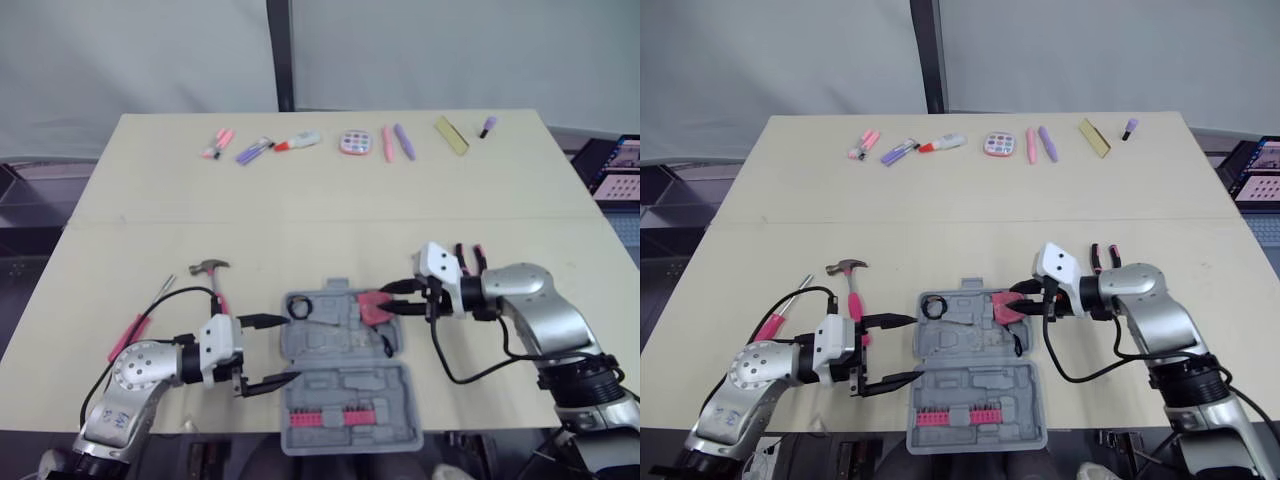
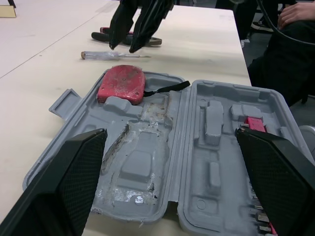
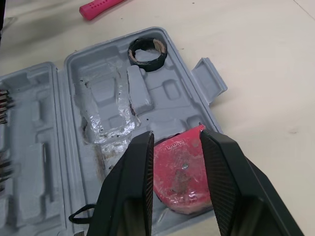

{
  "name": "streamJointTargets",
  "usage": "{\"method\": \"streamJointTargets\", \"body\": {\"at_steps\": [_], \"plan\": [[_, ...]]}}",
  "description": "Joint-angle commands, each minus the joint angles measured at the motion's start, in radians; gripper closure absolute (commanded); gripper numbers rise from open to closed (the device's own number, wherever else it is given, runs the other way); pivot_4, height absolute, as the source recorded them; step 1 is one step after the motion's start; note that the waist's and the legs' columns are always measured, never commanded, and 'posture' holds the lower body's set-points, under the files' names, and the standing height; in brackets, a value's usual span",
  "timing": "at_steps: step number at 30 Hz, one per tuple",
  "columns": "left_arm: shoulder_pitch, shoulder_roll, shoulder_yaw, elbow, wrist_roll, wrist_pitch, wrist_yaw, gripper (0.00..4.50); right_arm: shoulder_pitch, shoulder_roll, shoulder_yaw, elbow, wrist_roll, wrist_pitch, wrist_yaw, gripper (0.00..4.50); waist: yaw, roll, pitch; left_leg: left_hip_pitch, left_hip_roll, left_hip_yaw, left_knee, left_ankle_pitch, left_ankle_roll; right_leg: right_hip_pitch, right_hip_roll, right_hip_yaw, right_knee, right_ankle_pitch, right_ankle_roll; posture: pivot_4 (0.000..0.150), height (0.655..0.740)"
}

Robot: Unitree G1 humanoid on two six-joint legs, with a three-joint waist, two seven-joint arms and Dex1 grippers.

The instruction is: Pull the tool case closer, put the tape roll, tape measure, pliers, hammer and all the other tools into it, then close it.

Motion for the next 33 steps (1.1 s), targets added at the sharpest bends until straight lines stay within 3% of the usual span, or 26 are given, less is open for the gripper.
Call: {"method": "streamJointTargets", "body": {"at_steps": [1,33], "plan": [[-0.002,0.01,0.019,-0.042,-0.02,-0.004,-0.004,0.0,0.0,0.008,-0.006,0.033,-0.003,-0.068,-0.014,2.91,0.0,0.0,0.0,0.0,0.0,0.0,0.0,0.0,0.0,0.0,0.0,0.0,0.0,0.0,0.0,0.15,0.7134],[0.009,0.038,0.049,-0.064,-0.029,0.02,-0.01,0.0,0.047,0.1,0.022,0.267,-0.031,-0.23,-0.027,2.91,-0.001,0.0,0.0,0.002,0.0,0.0,0.0,0.0,0.0,0.001,0.0,0.0,0.0,0.0,0.0,0.15,0.7134]]}}
